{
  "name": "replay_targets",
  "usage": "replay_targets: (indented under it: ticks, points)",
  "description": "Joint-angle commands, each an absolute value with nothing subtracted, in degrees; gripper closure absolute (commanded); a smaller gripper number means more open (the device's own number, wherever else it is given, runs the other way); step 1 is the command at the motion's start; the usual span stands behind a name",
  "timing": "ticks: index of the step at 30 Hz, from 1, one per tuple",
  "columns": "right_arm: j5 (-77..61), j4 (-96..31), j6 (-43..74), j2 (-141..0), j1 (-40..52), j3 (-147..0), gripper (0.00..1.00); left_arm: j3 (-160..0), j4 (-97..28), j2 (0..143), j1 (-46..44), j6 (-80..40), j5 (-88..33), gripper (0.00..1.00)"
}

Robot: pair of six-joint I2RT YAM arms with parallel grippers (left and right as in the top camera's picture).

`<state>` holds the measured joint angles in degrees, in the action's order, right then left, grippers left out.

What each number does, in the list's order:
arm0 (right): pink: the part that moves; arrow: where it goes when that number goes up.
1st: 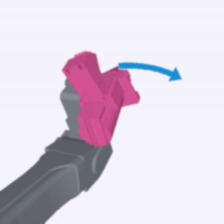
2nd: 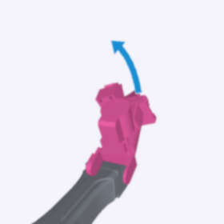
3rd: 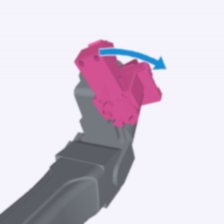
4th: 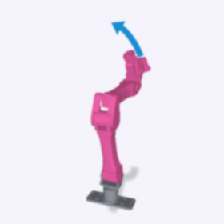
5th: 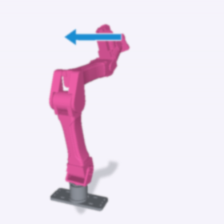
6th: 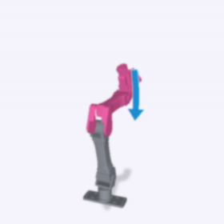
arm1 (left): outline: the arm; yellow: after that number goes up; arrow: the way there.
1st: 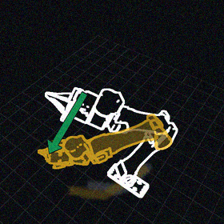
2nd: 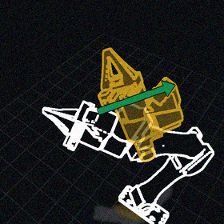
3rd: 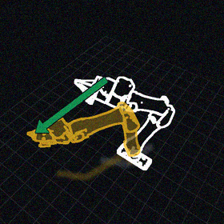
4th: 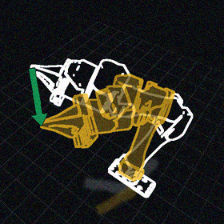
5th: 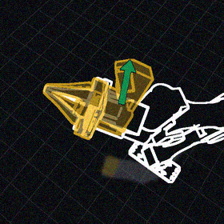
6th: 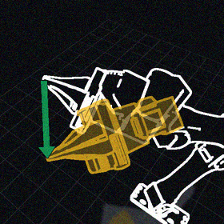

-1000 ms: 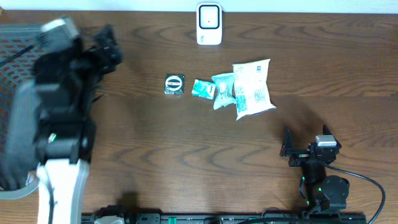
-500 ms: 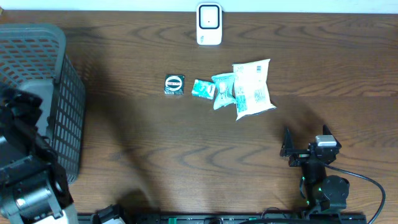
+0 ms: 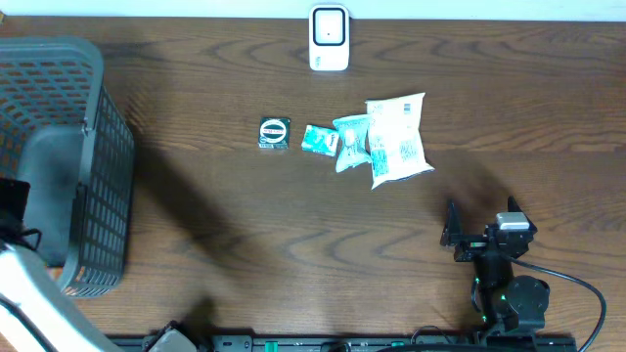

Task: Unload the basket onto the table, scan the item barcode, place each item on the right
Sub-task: 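Move the left gripper back into the grey basket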

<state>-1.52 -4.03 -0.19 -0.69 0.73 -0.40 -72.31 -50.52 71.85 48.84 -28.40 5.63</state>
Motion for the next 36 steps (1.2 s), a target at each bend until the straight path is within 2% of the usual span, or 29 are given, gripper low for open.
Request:
replay_targets:
  ticks: [1,7,11,13,17,22,36]
  points:
    - [-1.63,-4.29,0.8,-0.38,1.17,-0.32,0.01,-78.15,-55.24,78.63,49.76,-24.45,0.56,0.02]
    - [-1.63,-4.27,0.8,-0.38,1.17,-0.32,0.01,-79.18,-51.51,85.43,49.69,-24.47,-19.33,0.02]
    - [-1.63,-4.27,0.8,-0.38,1.17,-0.32,0.01,-79.02,-48.95,87.79,49.71,-25.89,-20.05,0.02]
    - [-1.63,-4.29,0.8,-0.38,1.17,-0.32,0.01,-79.02,-49.63,88.99,49.69,-30.33,-17.74,0.02]
    - [-1.63,-4.29,0.8,-0.38,1.17,-0.32,0.01,-79.0,-55.37,91.2,49.65,-39.0,-5.1,0.02]
    - [-1.63,-4.27,0.8,-0.38,1.17,-0.32,0.01,-78.98,-60.9,93.38,49.65,-41.3,7.01,0.02]
    - [-1.63,-4.27,0.8,-0.38,1.17,-0.32,0.01,-78.98,-62.98,101.97,49.65,-46.85,8.43,0.02]
